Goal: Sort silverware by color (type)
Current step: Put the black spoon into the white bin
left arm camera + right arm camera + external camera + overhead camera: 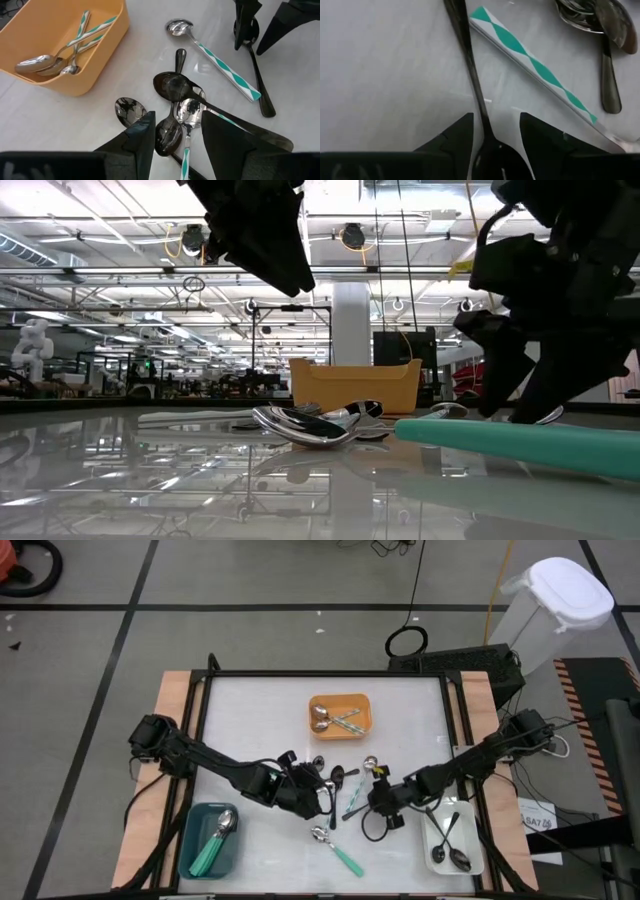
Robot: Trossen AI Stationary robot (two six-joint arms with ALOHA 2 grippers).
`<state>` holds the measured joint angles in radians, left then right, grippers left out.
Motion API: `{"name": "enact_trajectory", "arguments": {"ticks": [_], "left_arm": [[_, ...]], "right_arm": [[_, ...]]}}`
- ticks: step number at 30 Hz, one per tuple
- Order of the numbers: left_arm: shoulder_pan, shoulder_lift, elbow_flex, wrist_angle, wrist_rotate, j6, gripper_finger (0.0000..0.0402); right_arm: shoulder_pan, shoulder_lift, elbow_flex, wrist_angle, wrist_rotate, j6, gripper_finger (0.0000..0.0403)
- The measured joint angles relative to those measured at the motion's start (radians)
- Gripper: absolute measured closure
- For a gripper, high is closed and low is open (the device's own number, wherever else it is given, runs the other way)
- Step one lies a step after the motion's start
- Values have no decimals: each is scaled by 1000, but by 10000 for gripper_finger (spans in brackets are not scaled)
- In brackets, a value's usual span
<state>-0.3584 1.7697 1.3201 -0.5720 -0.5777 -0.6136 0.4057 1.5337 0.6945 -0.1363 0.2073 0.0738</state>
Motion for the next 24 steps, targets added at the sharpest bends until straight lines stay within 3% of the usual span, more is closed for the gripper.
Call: {"name": "enact_trajectory", "arguments": {"ticks": [5, 16, 24], "left_arm": [[0, 0, 0, 0, 0, -1, 240], [0, 0, 0, 0, 0, -25, 240], [0, 0, 0, 1, 0, -27, 240]], "right_arm": [[-8, 0, 0, -2, -11, -4, 272], [-12, 3, 0, -24, -32, -29, 390], [-12, 2, 2, -54, -50, -43, 399]]}}
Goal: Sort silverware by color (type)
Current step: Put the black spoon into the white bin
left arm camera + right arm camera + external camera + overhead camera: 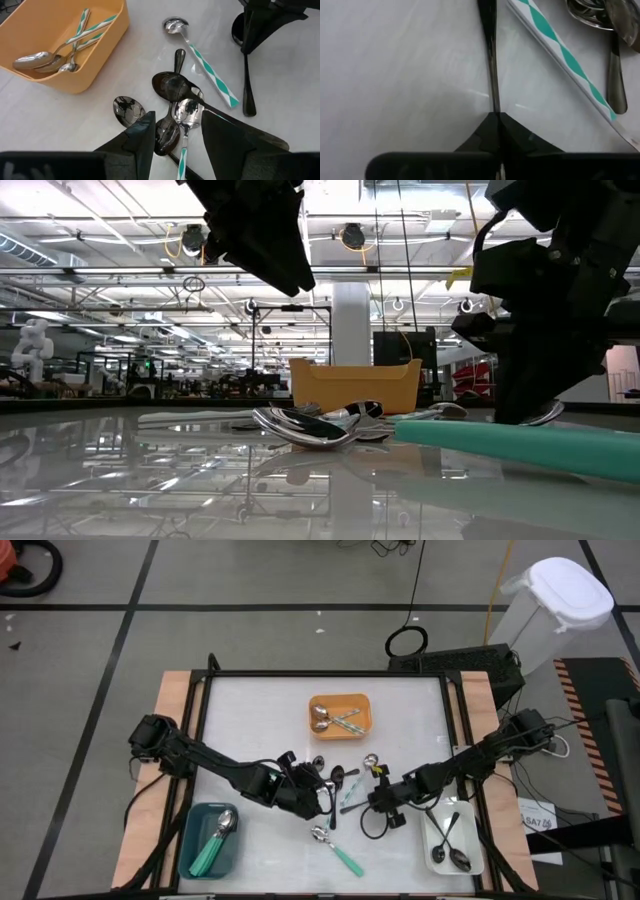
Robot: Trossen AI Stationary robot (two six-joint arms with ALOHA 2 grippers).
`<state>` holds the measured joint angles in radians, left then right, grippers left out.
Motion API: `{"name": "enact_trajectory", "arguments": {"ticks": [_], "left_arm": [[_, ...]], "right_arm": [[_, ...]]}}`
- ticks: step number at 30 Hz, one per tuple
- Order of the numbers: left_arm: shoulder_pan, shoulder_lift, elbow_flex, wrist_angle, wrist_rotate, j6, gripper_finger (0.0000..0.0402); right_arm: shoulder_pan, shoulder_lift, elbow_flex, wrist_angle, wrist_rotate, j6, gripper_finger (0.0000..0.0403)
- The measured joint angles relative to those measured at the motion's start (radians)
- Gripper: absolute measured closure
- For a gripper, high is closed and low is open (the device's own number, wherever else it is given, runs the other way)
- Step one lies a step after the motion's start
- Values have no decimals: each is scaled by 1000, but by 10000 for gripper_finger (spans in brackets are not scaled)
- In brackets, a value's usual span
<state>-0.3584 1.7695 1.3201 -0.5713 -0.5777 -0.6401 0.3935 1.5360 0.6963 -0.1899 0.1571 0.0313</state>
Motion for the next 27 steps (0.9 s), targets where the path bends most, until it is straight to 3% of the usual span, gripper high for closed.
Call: {"name": "enact_trajectory", "arguments": {"ticks": [10, 21, 24, 27], "left_arm": [[0, -1, 0, 0, 0, -6, 240], [0, -1, 0, 0, 0, -20, 240], [0, -1, 0, 0, 0, -20, 240], [0, -1, 0, 0, 0, -20, 240]], "right_arm": [[0, -10, 0, -17, -54, -4, 392], [-1, 13, -2, 21, -22, 9, 293], [-1, 30, -1, 22, -23, 9, 291], [-2, 40, -1, 21, -29, 9, 314]]}}
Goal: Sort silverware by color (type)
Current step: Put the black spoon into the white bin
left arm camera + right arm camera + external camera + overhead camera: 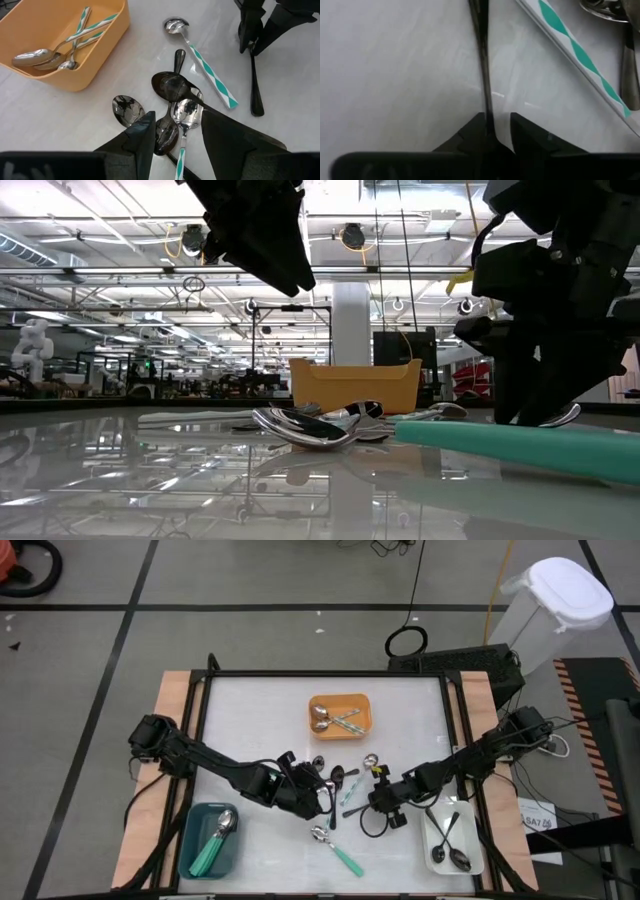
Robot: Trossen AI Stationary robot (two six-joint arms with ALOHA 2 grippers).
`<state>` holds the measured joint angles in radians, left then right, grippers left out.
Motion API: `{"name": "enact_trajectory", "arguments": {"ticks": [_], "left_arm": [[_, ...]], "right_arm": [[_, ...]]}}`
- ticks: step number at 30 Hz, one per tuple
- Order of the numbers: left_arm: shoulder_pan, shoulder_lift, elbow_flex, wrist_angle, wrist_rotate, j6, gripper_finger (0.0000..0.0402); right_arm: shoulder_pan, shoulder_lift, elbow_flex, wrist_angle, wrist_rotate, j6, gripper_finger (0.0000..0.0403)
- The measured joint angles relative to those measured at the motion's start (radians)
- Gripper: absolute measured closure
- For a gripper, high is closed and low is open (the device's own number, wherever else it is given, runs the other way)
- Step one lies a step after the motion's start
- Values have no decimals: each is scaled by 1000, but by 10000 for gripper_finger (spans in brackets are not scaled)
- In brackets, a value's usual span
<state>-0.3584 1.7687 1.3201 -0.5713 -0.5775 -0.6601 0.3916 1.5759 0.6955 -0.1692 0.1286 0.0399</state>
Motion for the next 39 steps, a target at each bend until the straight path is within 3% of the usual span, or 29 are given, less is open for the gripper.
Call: {"name": "enact_trajectory", "arguments": {"ticks": [6, 14, 20, 27, 39], "left_arm": [[0, 0, 0, 0, 0, 7, 240], [0, 0, 0, 0, 0, 10, 240], [0, 0, 0, 0, 0, 3, 240], [-4, 0, 0, 18, 0, -19, 240], [-4, 0, 0, 76, 0, 15, 240]], "right_arm": [[0, 0, 0, -8, -26, -24, 392], [16, -51, 70, -199, -30, -18, 398], [79, -120, 165, -353, 34, 4, 400], [154, -205, 284, -597, 123, 158, 402], [287, -216, 504, -943, 204, 443, 401]]}}
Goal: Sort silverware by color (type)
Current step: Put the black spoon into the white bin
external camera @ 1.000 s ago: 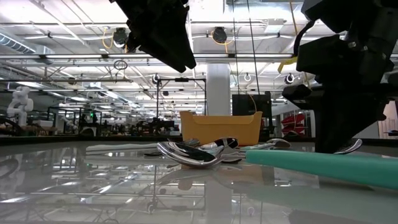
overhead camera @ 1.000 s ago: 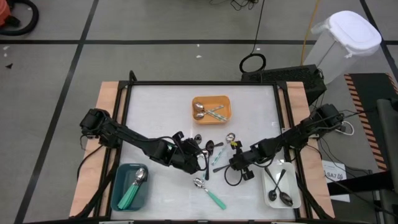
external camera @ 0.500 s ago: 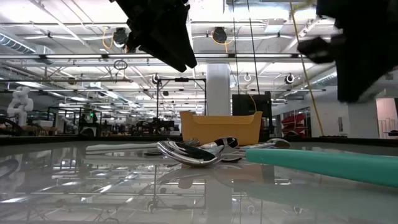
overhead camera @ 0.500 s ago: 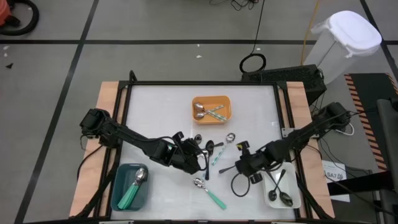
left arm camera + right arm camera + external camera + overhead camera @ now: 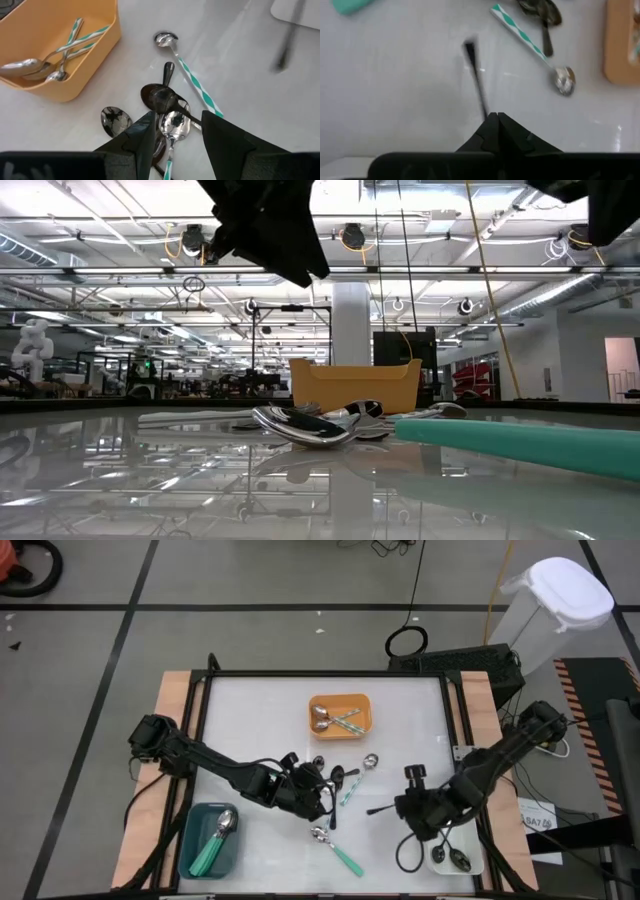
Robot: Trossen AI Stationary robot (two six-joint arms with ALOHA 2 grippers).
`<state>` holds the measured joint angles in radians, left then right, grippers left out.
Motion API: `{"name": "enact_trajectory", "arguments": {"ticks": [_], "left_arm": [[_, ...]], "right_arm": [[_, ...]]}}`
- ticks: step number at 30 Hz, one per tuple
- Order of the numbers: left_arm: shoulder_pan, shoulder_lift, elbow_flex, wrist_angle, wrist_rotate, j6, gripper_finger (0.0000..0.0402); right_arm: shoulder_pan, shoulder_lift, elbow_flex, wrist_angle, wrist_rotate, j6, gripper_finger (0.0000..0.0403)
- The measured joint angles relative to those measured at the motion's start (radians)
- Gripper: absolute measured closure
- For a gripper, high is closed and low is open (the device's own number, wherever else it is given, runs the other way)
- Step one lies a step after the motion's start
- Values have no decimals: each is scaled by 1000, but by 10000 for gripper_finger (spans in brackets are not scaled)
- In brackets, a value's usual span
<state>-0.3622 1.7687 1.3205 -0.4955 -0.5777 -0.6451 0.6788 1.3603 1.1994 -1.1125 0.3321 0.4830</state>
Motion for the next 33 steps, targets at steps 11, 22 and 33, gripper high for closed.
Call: {"name": "enact_trajectory", "arguments": {"ticks": [11, 22, 33], "left_arm": [[4, 0, 0, 100, 0, 88, 240], [5, 0, 0, 104, 1, 97, 240], [5, 0, 0, 105, 4, 91, 240]], "right_arm": [[39, 0, -24, -51, 35, 108, 401], [83, 0, -56, 8, 4, 163, 399], [63, 0, -242, 160, -18, 150, 328]]}}
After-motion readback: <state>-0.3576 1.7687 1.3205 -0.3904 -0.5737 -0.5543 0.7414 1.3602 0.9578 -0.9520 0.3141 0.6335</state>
